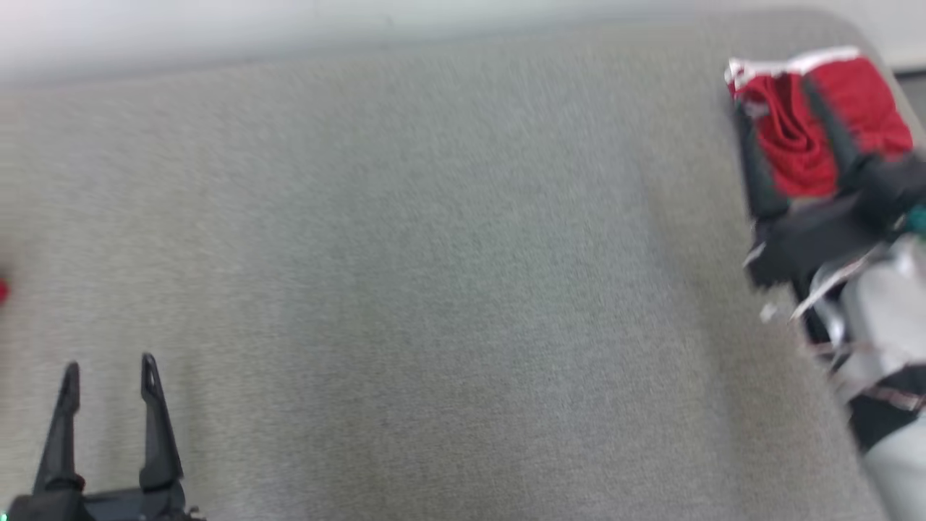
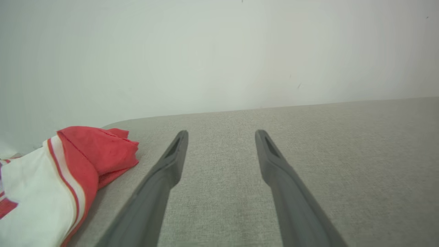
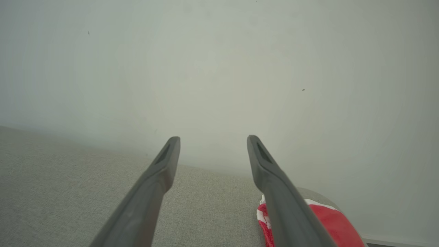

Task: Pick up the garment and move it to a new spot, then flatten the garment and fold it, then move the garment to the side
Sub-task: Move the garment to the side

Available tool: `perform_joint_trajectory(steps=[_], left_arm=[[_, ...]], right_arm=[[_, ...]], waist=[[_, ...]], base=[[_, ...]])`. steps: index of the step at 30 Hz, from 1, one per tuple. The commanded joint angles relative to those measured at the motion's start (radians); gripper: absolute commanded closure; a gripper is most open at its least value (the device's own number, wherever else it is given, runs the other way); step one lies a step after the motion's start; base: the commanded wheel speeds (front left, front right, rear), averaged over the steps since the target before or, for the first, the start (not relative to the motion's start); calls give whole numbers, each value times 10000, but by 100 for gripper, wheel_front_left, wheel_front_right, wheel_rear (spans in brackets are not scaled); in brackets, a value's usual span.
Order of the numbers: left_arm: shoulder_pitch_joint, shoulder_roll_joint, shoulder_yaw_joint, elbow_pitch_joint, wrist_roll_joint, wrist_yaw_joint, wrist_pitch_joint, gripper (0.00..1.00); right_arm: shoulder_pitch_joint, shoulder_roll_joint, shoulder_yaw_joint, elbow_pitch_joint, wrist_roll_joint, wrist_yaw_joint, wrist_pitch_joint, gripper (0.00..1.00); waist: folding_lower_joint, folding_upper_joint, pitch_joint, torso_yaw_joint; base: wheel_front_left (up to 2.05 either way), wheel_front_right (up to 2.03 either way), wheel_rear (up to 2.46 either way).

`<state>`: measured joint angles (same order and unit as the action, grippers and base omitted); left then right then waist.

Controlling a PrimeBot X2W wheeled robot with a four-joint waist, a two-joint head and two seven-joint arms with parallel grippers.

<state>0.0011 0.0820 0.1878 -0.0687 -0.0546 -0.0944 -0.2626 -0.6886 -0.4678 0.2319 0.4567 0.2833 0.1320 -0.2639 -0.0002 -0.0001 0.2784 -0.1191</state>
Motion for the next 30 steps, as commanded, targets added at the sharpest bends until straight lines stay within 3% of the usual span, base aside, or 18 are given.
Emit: perform_joint_trajectory(steps=[1, 14, 30], left_arm=[[181, -46, -2, 64, 1, 0, -31, 0], [717, -149, -39, 746, 48, -79, -31, 0], [968, -201, -265, 1254, 115, -154, -31, 0]], right_arm=[[383, 154, -97, -124, -112, -30, 3, 0], [3640, 1712, -1423, -1155, -438, -30, 0, 0], [5793, 3058, -2056, -1929, -749, -30, 2, 0]], waist=[[2, 1, -734, 479], [2, 1, -1917, 741], [2, 1, -2489, 994]], base=[[0, 0, 0], [0, 0, 0], [0, 0, 0]])
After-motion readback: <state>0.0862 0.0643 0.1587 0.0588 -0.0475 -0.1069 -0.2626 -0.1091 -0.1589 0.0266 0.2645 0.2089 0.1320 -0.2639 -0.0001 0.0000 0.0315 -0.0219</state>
